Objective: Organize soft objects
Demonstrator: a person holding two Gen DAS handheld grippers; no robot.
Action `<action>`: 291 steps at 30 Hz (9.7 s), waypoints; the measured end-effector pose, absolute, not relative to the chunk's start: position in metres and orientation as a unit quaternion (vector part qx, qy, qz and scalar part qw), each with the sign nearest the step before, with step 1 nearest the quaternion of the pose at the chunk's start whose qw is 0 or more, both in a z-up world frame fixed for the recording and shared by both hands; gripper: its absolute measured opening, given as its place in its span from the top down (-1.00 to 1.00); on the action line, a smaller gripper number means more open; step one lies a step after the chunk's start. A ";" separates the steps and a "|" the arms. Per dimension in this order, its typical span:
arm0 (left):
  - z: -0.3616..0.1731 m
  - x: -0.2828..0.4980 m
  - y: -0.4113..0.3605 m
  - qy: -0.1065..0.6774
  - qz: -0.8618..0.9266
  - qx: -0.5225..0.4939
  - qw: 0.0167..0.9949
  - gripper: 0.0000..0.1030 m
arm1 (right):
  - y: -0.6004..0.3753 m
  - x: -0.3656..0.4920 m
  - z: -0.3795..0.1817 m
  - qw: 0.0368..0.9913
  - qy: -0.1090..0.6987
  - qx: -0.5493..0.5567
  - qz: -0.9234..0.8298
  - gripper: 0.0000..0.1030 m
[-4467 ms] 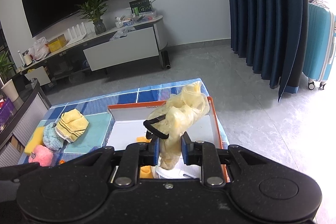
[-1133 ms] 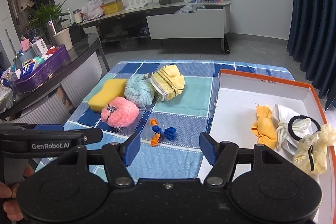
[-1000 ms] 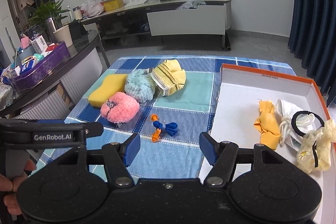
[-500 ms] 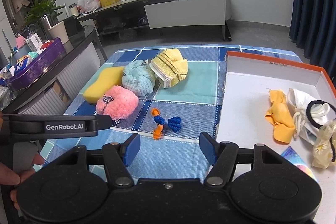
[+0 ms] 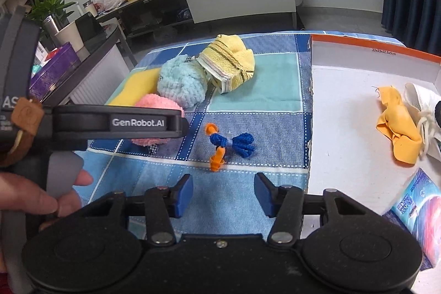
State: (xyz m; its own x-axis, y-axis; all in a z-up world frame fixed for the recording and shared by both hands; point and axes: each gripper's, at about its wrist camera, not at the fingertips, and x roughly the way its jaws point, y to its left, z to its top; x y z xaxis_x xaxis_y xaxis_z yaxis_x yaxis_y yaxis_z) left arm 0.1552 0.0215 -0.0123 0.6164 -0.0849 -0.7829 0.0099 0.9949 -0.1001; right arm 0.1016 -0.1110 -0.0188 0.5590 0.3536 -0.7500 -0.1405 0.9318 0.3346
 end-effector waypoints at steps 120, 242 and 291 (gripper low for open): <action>0.066 0.082 -0.119 0.357 -0.175 -0.026 0.917 -0.12 | -0.278 0.033 0.074 0.938 0.319 0.134 -0.020 0.76; 0.053 0.170 -0.129 0.395 -0.146 -0.037 0.906 -0.68 | -0.319 0.101 0.063 0.938 0.318 0.136 -0.031 0.24; 0.046 0.077 0.061 0.401 0.043 -0.115 0.908 -0.69 | -0.156 0.089 0.058 0.918 0.370 0.085 0.118 0.24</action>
